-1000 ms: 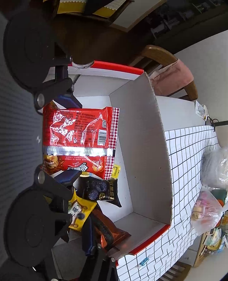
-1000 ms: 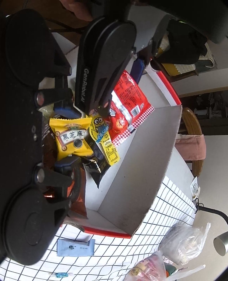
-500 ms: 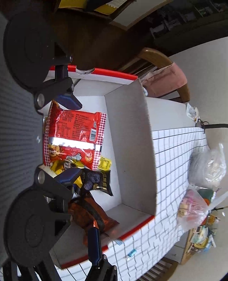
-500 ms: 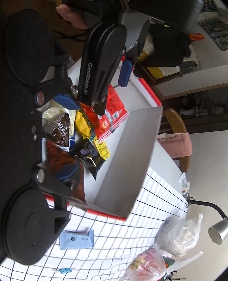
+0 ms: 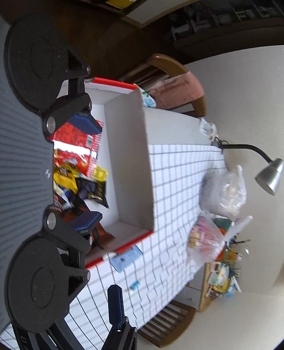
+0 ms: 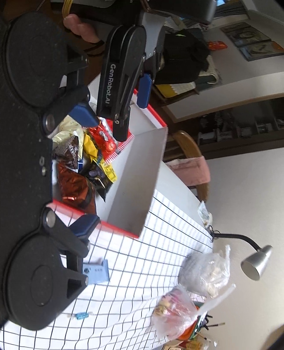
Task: Organize snacks
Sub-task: 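Withdraw both open grippers from the box toward the blue packet and candy, then grasp the blue-grey biscuit packet with the left gripper while the right gripper grasps the blue candy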
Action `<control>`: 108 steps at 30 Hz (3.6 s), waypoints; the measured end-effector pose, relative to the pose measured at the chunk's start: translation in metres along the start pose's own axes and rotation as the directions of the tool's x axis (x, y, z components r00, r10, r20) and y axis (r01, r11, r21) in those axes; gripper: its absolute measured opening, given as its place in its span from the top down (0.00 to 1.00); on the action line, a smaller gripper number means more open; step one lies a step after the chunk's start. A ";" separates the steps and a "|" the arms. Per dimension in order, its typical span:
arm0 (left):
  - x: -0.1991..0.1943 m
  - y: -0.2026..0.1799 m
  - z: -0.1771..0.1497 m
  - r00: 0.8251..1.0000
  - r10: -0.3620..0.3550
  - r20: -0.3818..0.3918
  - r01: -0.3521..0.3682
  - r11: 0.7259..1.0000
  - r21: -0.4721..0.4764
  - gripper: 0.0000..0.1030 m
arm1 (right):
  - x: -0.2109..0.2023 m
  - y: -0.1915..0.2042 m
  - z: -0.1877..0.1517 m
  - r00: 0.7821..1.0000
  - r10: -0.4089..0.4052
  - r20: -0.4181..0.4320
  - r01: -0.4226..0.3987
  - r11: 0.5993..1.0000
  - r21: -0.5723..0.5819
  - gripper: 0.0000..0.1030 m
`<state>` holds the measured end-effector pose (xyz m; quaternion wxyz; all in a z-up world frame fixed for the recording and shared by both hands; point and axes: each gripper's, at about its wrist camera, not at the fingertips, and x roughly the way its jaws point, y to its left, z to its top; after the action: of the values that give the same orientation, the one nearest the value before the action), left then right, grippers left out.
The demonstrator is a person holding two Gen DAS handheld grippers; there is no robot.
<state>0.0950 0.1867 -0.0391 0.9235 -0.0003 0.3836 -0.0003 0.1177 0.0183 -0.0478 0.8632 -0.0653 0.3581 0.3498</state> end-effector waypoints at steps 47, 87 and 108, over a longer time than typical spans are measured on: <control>0.146 -0.233 0.056 0.991 0.103 -0.082 -0.108 0.992 -0.061 0.20 | -0.012 -0.268 -0.060 0.985 -0.170 -0.040 0.172 0.984 0.037 0.04; 0.249 -0.211 0.055 0.946 0.127 -0.297 -0.181 0.970 -0.163 0.54 | 0.093 -0.292 -0.054 0.970 -0.199 -0.142 0.201 0.980 -0.001 0.89; 0.188 -0.211 0.051 0.959 0.067 -0.277 -0.126 0.972 -0.200 0.55 | 0.023 -0.282 -0.054 0.978 -0.189 -0.084 0.196 0.977 0.082 0.89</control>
<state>0.2644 -0.0244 -0.1361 0.8564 -0.0815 0.5024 0.0865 0.2817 -0.1990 -0.1413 0.8809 -0.0738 0.3978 0.2454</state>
